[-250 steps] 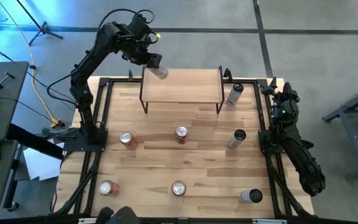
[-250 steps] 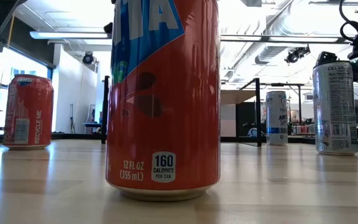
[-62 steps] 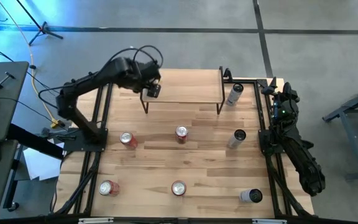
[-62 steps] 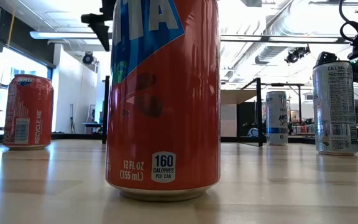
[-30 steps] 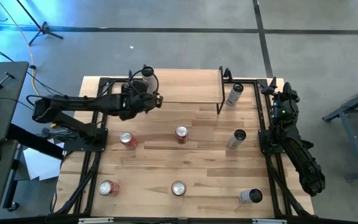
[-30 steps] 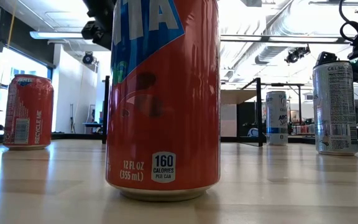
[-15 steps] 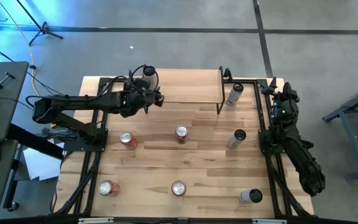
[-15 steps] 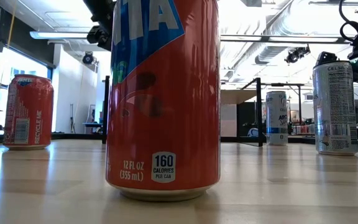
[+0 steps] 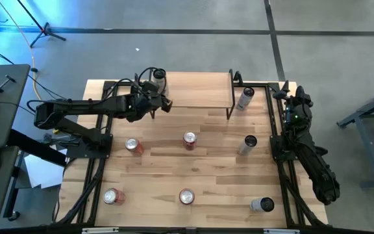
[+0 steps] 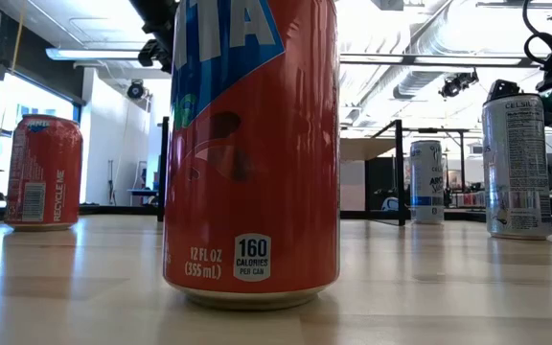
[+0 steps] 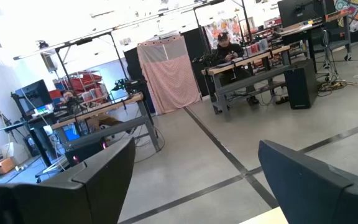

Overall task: Place canned beverage on shelf
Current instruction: Put the white and yellow soda can on the shelf

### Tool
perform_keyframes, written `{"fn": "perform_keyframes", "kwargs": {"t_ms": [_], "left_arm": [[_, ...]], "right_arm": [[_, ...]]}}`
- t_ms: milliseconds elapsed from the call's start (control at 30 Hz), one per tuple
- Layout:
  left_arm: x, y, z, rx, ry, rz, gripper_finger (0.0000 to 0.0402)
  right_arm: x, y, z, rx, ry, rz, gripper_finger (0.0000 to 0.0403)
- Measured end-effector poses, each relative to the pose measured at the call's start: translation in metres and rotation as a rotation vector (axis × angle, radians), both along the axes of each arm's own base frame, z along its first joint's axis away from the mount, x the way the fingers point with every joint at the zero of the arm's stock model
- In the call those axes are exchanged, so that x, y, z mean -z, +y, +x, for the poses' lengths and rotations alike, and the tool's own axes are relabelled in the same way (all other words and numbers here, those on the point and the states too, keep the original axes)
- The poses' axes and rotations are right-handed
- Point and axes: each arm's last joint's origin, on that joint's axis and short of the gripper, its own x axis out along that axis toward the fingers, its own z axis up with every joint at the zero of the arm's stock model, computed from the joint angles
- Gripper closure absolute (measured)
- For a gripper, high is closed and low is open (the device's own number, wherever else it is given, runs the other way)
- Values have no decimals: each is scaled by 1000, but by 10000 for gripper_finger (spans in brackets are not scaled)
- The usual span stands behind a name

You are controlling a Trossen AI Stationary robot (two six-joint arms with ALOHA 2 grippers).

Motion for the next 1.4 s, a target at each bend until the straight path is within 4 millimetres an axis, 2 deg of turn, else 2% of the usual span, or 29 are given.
{"fn": "perform_keyframes", "kwargs": {"t_ms": [133, 267, 967, 1133, 1400], "left_arm": [[1, 0, -1, -33, -37, -23, 259], [4, -1, -4, -82, -58, -43, 243], [-2, -2, 2, -58, -109, -8, 71], [-4, 0, 7, -48, -117, 29, 62], [10, 12, 24, -112, -102, 80, 61]], "right_arm": [[0, 0, 0, 0, 0, 0, 75], [0, 0, 0, 0, 0, 0, 75], [0, 0, 0, 0, 0, 0, 75], [0, 0, 0, 0, 0, 0, 75], [0, 0, 0, 0, 0, 0, 75]]}}
